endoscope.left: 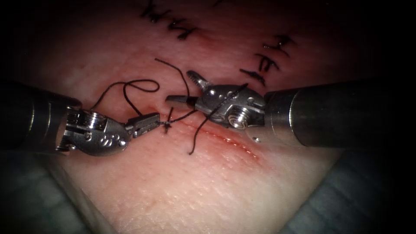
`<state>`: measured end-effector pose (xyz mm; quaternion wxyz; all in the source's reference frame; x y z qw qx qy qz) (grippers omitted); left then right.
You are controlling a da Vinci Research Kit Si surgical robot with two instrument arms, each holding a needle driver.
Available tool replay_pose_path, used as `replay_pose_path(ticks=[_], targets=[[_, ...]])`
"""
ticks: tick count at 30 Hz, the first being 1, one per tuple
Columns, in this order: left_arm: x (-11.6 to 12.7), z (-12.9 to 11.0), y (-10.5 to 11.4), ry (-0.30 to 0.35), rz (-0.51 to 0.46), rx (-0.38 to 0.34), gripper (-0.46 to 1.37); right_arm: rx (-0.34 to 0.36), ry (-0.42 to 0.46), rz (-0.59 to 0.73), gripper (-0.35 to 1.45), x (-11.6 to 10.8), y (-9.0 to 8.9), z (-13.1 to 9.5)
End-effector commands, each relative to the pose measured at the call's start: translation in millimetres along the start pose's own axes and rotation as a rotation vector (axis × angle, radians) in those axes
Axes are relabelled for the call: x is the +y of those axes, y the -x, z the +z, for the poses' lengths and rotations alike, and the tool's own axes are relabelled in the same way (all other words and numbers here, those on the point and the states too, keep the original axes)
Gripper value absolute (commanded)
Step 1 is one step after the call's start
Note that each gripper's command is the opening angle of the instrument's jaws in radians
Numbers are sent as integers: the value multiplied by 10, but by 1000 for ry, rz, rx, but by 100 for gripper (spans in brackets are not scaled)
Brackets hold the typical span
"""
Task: Wound Closure
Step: Loop the suture two times around the right gripper
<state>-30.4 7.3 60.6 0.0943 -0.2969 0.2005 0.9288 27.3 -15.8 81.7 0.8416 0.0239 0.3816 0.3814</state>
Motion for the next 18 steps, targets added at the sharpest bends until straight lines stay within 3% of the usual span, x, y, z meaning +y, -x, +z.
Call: replay_pose_path(ticks=[1, 9, 12, 13, 15, 17, 18], targets=[[0, -1, 1, 4, 0, 0, -35, 0, 0, 1, 85, 0, 0, 0], [-1, -5, 1, 6, 0, 2, -35, 1, -3, -1, 83, -3, 0, -2], [-5, -7, -2, 13, 11, 13, -35, 4, -9, -9, 65, -4, 2, -2], [-6, -7, -3, 17, 10, 17, -35, 3, -16, -10, 56, -4, 2, -3], [-12, -10, -6, 21, 21, 31, -35, -1, -51, -16, -6, -6, 5, -6], [-17, -12, -9, 25, 31, 40, -35, -15, -71, -21, -32, -7, 7, -7], [-21, -12, -11, 26, 29, 44, -35, -24, -89, -31, -35, -7, 7, -8]])
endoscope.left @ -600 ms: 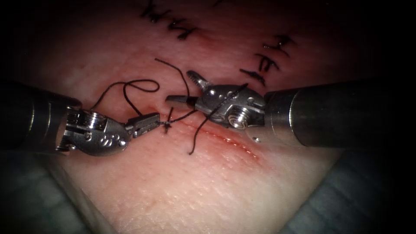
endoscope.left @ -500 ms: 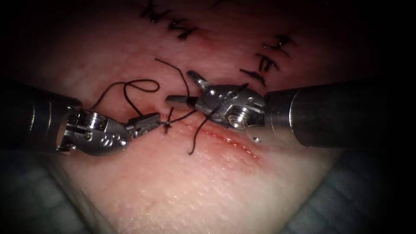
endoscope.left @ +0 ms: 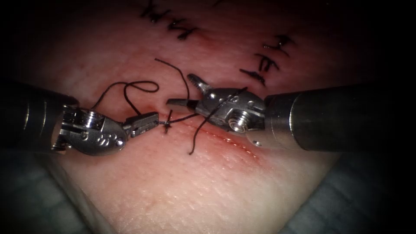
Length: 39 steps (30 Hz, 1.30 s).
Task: Wound Closure
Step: Loop the suture two times around the right gripper
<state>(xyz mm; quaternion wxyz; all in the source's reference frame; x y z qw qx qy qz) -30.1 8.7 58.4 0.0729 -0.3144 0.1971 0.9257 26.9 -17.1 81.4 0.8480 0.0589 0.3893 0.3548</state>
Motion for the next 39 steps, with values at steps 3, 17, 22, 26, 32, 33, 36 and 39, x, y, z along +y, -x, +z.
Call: replay_pose_path(ticks=[3, 17, 22, 26, 32, 33, 36, 39], targets=[[-9, 0, -3, 11, 12, 5, -35, -12, -35, -18, -35, -3, 1, -2], [-47, 15, -19, 47, 60, 41, -35, 62, -263, -127, -35, -14, 22, 18], [-51, 30, -25, 79, 112, 49, -35, 163, -340, -170, -35, -20, 29, 20], [-48, 41, -24, 101, 121, 52, -35, 221, -387, -194, -35, -26, 31, 19], [-37, 59, -11, 151, 143, 65, -35, 314, -450, -215, -35, -37, 29, 15], [-34, 63, -6, 162, 138, 70, -35, 329, -459, -218, -35, -39, 29, 13], [-28, 72, 5, 192, 140, 71, -35, 353, -478, -223, -35, -43, 28, 10], [-17, 83, 19, 218, 143, 67, -35, 398, -501, -233, -35, -47, 28, 7]])
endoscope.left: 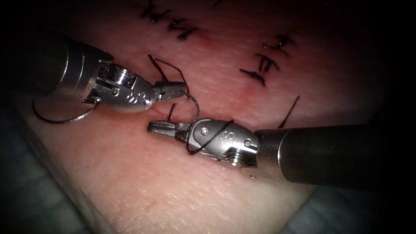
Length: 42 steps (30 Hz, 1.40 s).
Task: Wound Closure
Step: Loop the suture two times around the right gripper
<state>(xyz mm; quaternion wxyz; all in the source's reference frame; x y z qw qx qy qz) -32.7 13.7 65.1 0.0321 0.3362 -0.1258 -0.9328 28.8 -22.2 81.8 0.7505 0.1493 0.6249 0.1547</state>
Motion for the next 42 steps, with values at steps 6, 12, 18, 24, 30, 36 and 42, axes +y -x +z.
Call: replay_pose_path(ticks=[6, 12, 18, 24, 30, 36, 42], targets=[[16, 17, 16, 45, -1, 10, -35, 64, -23, -3, -35, -5, 0, -4], [25, 20, 18, 52, -9, 24, -35, 157, 14, 30, -35, -1, -5, -12], [31, 14, 15, 55, -20, 30, -35, 239, 115, 94, -35, 10, -15, -23], [40, 6, 3, 35, -32, 42, -35, 289, 231, 154, -35, 19, -24, -26], [50, 2, 0, 30, -38, 41, -35, 290, 332, 178, -35, 27, -32, -30], [57, -7, 1, 13, -58, 35, -35, 231, 410, 185, -35, 28, -33, -33], [63, -21, -2, -33, -92, -15, -35, 88, 527, 205, -35, 33, -31, -33]])
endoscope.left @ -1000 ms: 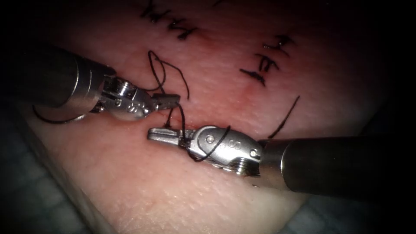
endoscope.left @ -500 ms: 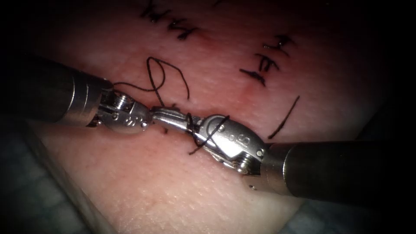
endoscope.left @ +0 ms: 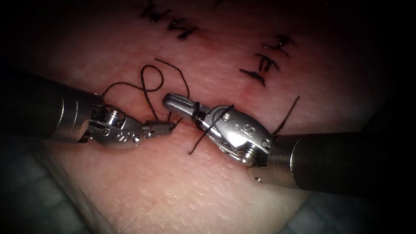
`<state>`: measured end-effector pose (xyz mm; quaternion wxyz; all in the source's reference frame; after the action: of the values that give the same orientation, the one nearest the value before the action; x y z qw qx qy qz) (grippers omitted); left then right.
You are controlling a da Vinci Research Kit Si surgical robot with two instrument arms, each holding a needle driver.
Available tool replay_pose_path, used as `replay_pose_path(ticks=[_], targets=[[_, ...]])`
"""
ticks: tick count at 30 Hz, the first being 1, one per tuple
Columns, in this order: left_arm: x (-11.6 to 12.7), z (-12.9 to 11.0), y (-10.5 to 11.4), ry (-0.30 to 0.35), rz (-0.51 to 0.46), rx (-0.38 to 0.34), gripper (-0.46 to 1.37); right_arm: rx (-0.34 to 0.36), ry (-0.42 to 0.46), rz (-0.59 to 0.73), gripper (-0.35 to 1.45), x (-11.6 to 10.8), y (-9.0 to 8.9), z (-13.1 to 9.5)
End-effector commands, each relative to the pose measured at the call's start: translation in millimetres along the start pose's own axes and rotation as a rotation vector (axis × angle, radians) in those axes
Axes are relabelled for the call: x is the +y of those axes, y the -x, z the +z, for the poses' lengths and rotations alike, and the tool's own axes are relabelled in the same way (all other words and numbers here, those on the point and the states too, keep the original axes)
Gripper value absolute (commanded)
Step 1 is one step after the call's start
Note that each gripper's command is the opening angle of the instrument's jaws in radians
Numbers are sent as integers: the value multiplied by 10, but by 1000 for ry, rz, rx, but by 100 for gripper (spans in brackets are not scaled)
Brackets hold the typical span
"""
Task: Wound Closure
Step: Loop the suture two times around the right gripper, then using the right jaws, grasp the suture tail
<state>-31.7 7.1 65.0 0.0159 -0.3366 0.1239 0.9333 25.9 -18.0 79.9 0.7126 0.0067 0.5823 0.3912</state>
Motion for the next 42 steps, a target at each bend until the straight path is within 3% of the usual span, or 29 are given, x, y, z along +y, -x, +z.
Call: replay_pose_path(ticks=[1, 5, 8, 10, 14, 19, 34, 42], targets=[[1, -1, -1, -5, -7, -5, -35, -26, 18, 1, -35, 1, -2, 2], [5, -3, -9, -27, -20, -2, -35, -96, 61, -123, -35, 5, 0, 10], [5, -3, -13, -36, -24, 0, -35, -104, 75, -200, -6, 9, 1, 14], [4, 0, -15, -41, -26, 2, -35, -120, 92, -249, 29, 11, 4, 17], [0, 6, -14, -41, -34, 1, -35, -155, 117, -293, 80, 14, 6, 18], [-7, 17, -4, -46, -46, -1, -35, -175, 168, -322, 121, 13, 8, 20], [-15, 25, 7, -51, -59, -11, -35, -220, 194, -374, 111, 18, 15, 40], [-23, 33, 13, -53, -67, -15, -35, -279, 184, -449, 105, 31, 23, 58]])
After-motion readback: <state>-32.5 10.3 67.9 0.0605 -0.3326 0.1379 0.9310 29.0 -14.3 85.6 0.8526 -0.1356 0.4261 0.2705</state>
